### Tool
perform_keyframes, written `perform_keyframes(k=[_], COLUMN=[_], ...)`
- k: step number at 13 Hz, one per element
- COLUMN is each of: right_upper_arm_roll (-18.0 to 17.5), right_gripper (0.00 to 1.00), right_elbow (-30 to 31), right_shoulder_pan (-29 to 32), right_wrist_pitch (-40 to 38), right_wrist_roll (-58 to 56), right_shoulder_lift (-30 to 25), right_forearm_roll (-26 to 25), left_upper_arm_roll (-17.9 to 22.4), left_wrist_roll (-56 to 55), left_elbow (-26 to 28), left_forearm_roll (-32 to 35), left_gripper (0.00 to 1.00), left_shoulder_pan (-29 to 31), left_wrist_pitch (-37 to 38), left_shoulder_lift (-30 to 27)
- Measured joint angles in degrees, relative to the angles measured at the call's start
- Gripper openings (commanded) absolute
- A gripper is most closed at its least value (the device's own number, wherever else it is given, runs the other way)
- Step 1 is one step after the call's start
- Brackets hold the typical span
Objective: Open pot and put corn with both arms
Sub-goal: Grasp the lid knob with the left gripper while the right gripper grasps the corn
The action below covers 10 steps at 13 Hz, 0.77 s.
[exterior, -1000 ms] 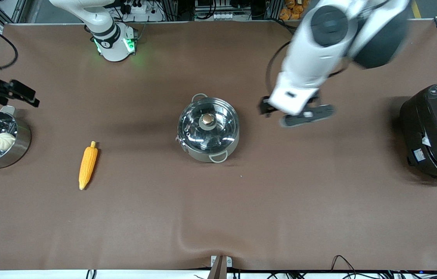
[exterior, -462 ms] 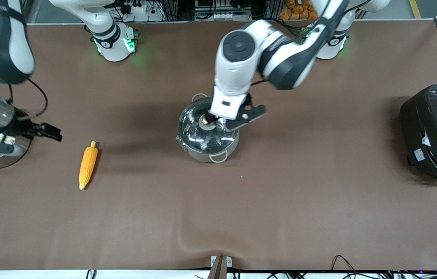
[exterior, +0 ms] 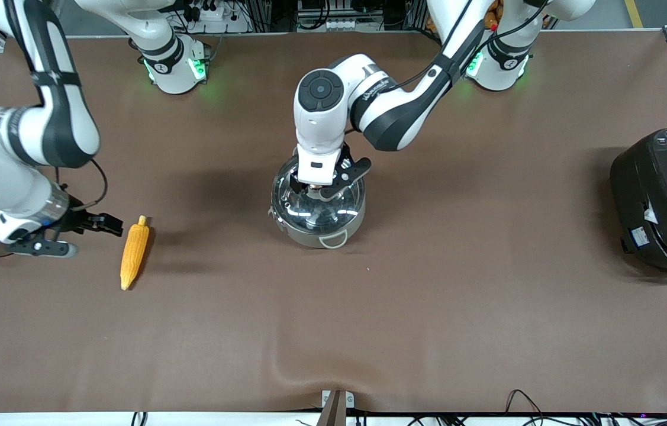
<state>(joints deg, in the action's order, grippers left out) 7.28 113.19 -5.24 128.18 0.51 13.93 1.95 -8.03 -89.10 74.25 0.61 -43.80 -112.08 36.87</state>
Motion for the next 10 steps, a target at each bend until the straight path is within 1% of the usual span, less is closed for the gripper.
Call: perform_keyframes(k=[1, 2, 3, 4, 8, 9, 10], right_upper_arm_roll=[0.0, 0.1, 0.2, 0.2, 0.3, 0.3, 0.3], right_gripper=[1.0, 1.0, 1.0, 1.0, 1.0, 1.0, 1.0], right_elbow=[2.3, 4.4, 5.9, 6.7, 7.0, 6.9, 6.9], right_shoulder_pan=[0.0, 0.1, 0.1, 0.1, 0.5, 0.7, 0.9], right_wrist_pitch=[3.7, 7.0, 9.3, 10.7, 16.2, 17.6, 18.3], right_wrist_roll=[-1.5, -2.6, -3.3, -3.5, -3.9, -4.0, -4.1], right_shoulder_lift=[0.9, 1.8, 2.8, 4.0, 9.0, 9.9, 10.5], right_forearm_roll=[0.0, 0.0, 0.0, 0.0, 0.0, 0.0, 0.0], left_upper_arm_roll=[0.1, 0.4, 0.7, 0.8, 0.9, 0.9, 0.9], left_wrist_roll=[-0.3, -0.6, -0.7, -0.7, -0.7, -0.7, -0.7], left_elbow=[0.0, 0.0, 0.0, 0.0, 0.0, 0.0, 0.0], left_forearm_roll=[0.0, 0.0, 0.1, 0.4, 0.7, 0.7, 0.7], left_gripper=[0.98, 0.95, 0.88, 0.84, 0.83, 0.77, 0.75], left_shoulder_pan=[-0.4, -0.8, -1.1, -1.2, -1.3, -1.3, -1.4], left_wrist_pitch=[0.0, 0.0, 0.0, 0.0, 0.0, 0.0, 0.0], left_shoulder_lift=[0.5, 0.9, 1.3, 1.5, 1.6, 1.6, 1.6])
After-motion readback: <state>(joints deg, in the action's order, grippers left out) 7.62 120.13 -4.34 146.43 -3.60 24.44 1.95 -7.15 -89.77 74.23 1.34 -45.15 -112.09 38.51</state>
